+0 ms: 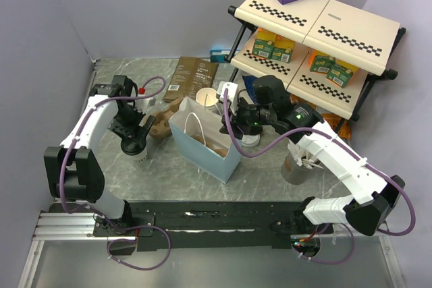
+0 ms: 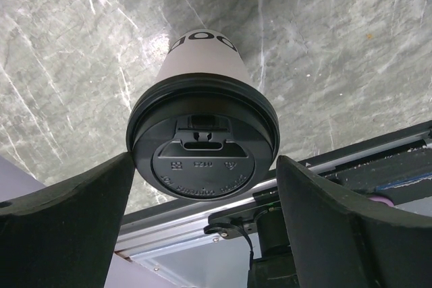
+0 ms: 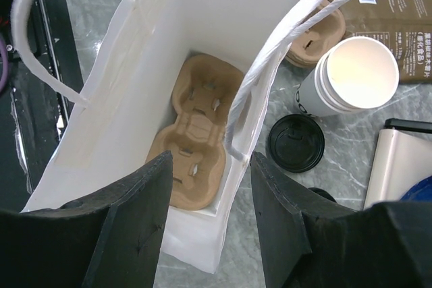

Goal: Pack the takeout coffee

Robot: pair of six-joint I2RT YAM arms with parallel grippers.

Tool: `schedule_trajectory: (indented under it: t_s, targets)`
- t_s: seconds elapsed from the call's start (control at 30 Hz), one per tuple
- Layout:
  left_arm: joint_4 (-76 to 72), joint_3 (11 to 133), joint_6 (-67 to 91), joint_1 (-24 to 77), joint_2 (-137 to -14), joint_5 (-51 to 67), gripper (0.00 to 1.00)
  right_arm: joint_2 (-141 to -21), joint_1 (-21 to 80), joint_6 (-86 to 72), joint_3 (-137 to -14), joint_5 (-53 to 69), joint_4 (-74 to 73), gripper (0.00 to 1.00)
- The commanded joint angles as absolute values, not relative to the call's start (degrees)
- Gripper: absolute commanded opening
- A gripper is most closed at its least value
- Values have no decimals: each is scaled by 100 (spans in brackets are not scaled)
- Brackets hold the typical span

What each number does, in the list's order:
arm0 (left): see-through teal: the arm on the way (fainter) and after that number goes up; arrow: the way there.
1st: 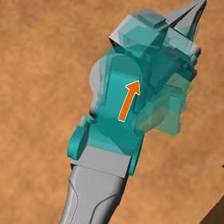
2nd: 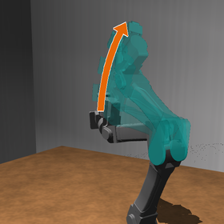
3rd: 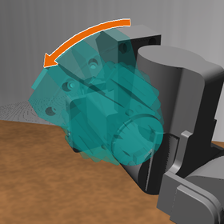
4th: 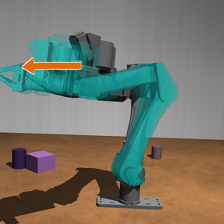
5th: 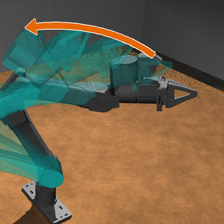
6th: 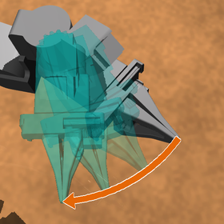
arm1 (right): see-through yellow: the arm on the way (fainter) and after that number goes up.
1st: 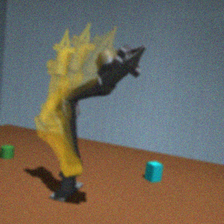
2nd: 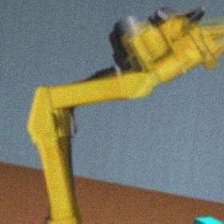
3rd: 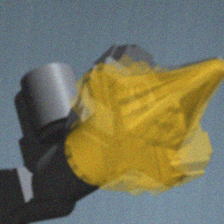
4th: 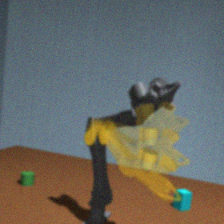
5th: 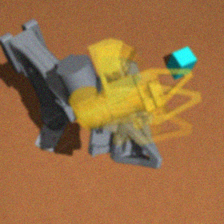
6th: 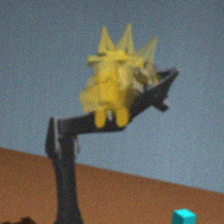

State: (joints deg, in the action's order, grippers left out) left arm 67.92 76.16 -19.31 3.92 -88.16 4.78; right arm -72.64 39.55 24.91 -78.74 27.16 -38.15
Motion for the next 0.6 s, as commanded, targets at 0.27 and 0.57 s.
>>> schedule_trajectory:
  t_s: [0.27, 0.57]
  targets:
    - [6618, 7594, -1898, 378, -8816, 492, 87, -7339, 3911, 2452, -8068, 2821, -3577, 57]
    - [6487, 7357, -1925, 378, -8728, 396, 86, -7365, 3911, 2461, -8112, 2821, -3568, 57]
